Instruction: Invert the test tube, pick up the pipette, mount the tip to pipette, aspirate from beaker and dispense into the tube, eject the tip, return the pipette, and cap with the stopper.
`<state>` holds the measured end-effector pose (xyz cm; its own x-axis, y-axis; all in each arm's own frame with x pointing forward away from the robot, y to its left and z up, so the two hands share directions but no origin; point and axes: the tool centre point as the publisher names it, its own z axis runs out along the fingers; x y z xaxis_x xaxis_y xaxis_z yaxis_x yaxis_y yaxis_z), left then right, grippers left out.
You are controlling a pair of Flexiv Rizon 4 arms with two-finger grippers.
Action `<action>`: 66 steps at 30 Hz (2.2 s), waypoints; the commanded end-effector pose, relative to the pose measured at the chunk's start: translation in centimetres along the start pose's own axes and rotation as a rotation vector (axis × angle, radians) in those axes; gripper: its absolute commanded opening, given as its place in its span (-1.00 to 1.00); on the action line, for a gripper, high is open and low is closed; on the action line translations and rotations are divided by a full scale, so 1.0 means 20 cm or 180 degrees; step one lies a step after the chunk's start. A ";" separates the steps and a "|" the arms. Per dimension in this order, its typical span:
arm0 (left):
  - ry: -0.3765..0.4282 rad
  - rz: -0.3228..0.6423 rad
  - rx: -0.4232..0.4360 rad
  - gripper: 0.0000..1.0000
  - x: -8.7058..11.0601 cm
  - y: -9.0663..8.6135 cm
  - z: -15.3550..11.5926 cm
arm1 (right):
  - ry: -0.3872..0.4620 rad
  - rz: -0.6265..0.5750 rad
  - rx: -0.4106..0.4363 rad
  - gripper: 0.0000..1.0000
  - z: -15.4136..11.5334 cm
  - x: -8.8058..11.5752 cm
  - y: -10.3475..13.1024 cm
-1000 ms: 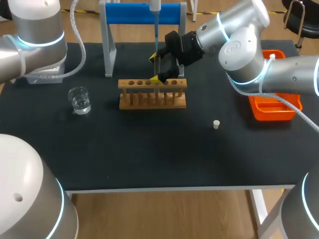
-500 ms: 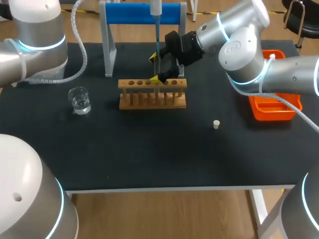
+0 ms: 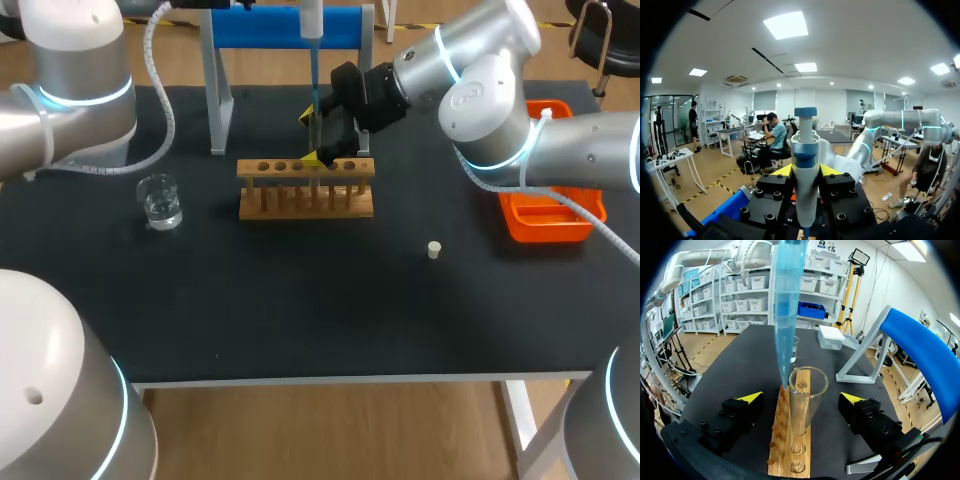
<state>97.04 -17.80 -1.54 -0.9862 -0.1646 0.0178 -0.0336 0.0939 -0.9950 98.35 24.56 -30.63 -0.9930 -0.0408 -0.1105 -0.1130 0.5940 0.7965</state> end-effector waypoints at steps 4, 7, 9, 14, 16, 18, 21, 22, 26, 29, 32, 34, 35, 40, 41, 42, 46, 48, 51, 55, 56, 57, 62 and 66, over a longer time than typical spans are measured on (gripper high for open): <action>0.0014 -0.0023 -0.0079 -1.00 -0.01 0.02 0.00 | 0.0001 0.0001 0.0008 1.00 0.00 0.00 0.00; 0.0003 -0.0033 -0.0124 -1.00 -0.01 0.02 0.00 | 0.0001 0.0001 0.0008 1.00 0.00 0.00 0.00; -0.0005 -0.0031 -0.0187 -1.00 -0.01 0.02 0.00 | 0.0001 0.0001 0.0008 1.00 0.00 0.00 0.00; -0.0044 -0.0018 -0.0212 -1.00 -0.03 0.03 -0.01 | 0.0001 0.0001 0.0008 1.00 0.00 0.00 0.00; -0.0057 -0.0018 -0.0218 -1.00 -0.03 0.03 -0.01 | 0.0001 0.0001 0.0008 1.00 0.00 0.00 0.00; -0.0077 -0.0011 -0.0224 -1.00 -0.03 0.02 -0.02 | 0.0001 0.0001 0.0008 1.00 0.00 0.00 0.00; -0.0112 0.0009 -0.0205 -1.00 -0.03 0.00 -0.04 | 0.0001 0.0001 0.0008 1.00 0.00 0.00 0.00; -0.0124 0.0016 -0.0201 -1.00 -0.03 0.00 -0.04 | 0.0001 0.0001 0.0008 1.00 0.00 0.00 0.00; -0.0140 0.0047 -0.0175 -1.00 -0.03 -0.04 -0.05 | 0.0001 0.0001 0.0008 1.00 0.00 0.00 0.00; -0.0118 0.0079 -0.0164 -1.00 -0.03 -0.06 -0.04 | 0.0001 0.0001 0.0008 1.00 0.00 0.00 0.00; -0.0092 0.0109 -0.0148 -1.00 -0.03 -0.08 -0.02 | 0.0001 0.0001 0.0008 1.00 0.00 0.00 0.00; -0.0045 0.0131 -0.0121 -1.00 -0.03 -0.09 -0.01 | 0.0001 0.0001 0.0008 1.00 0.00 0.00 0.00; -0.0022 0.0155 -0.0126 -1.00 -0.02 -0.10 0.00 | 0.0001 0.0001 0.0008 1.00 0.00 0.00 0.00; 0.0032 0.0158 -0.0114 -1.00 -0.02 -0.10 0.03 | 0.0001 0.0001 0.0008 1.00 0.00 0.00 0.00; 0.0040 0.0157 -0.0117 -1.00 -0.02 -0.10 0.04 | 0.0001 0.0001 0.0008 1.00 0.00 0.00 0.00; 0.0051 0.0154 -0.0114 -1.00 -0.02 -0.10 0.04 | 0.0001 0.0001 0.0008 1.00 0.00 0.00 0.00; 0.0086 0.0153 -0.0109 -1.00 -0.02 -0.09 0.06 | 0.0001 0.0001 0.0008 1.00 0.00 0.00 0.00; 0.0090 0.0151 -0.0095 -1.00 -0.02 -0.08 0.06 | 0.0001 0.0001 0.0008 1.00 0.00 0.00 0.00; 0.0086 0.0141 -0.0095 -1.00 -0.03 -0.07 0.05 | 0.0001 0.0001 0.0008 1.00 0.00 0.00 0.00; 0.0079 0.0122 -0.0104 -1.00 -0.03 -0.06 0.05 | 0.0001 0.0001 0.0008 1.00 0.00 0.00 0.00; 0.0078 0.0119 -0.0103 -1.00 -0.03 -0.06 0.05 | 0.0001 0.0001 0.0008 1.00 0.00 0.00 0.00; 0.0075 0.0115 -0.0102 -1.00 -0.03 -0.05 0.05 | 0.0001 0.0001 0.0008 1.00 0.00 0.00 0.00; 0.0059 0.0086 -0.0102 -1.00 -0.03 -0.04 0.04 | 0.0001 0.0001 0.0008 1.00 0.00 0.00 0.00; 0.0056 0.0068 -0.0111 -1.00 -0.04 -0.02 0.04 | 0.0001 0.0001 0.0008 1.00 0.00 0.00 0.00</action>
<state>97.98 -18.58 -1.01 -0.9896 -0.1435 -0.0022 -0.0168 0.1309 -0.9912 98.34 24.56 -30.63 -0.9930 -0.0408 -0.1105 -0.1130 0.5940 0.7965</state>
